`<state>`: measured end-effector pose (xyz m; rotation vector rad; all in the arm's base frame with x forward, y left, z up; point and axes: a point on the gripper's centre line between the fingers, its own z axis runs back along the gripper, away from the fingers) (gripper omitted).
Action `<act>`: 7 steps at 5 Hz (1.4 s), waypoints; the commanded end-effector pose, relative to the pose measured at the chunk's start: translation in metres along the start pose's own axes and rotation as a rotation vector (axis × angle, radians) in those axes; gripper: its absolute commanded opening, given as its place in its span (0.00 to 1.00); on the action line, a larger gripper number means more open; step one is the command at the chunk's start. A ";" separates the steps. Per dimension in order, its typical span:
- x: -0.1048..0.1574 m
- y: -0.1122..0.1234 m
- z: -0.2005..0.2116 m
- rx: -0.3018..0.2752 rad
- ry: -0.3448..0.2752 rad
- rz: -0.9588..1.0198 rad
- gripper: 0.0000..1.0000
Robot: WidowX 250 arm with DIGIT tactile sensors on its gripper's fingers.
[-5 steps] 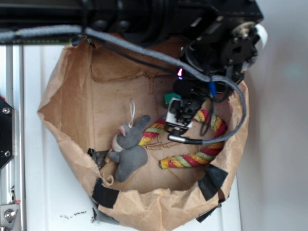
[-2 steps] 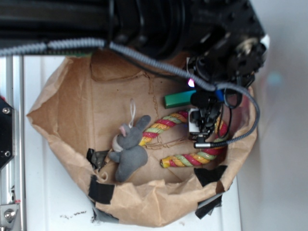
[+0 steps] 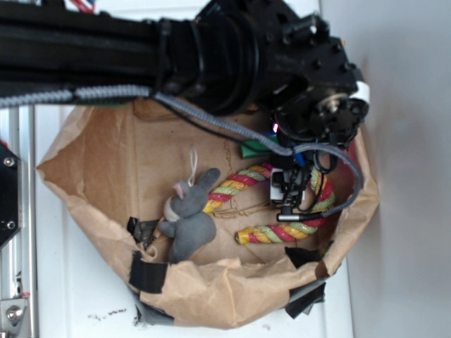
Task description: Grab the green block.
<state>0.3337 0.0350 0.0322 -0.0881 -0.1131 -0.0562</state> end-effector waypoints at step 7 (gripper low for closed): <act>-0.056 -0.029 0.129 -0.160 -0.090 -0.185 0.00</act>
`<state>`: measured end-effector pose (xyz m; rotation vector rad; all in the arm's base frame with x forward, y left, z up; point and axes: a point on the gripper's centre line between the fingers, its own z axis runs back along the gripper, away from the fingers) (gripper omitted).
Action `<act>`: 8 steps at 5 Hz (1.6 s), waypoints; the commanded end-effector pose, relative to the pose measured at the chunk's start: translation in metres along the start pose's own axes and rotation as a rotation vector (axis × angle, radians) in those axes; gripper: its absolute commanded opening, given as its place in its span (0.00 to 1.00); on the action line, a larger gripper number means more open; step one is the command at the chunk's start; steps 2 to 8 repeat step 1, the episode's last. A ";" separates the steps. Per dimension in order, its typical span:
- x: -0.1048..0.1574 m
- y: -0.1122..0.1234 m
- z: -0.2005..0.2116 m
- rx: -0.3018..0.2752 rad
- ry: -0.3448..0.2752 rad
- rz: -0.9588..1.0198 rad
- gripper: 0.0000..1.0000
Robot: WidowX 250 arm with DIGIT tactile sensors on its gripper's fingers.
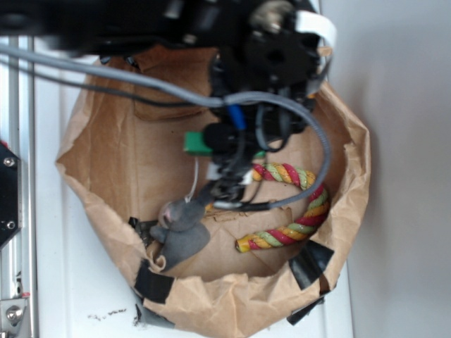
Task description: Grab the green block.
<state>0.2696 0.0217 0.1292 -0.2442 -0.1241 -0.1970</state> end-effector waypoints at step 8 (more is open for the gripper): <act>-0.001 -0.008 0.024 0.004 -0.066 -0.055 0.00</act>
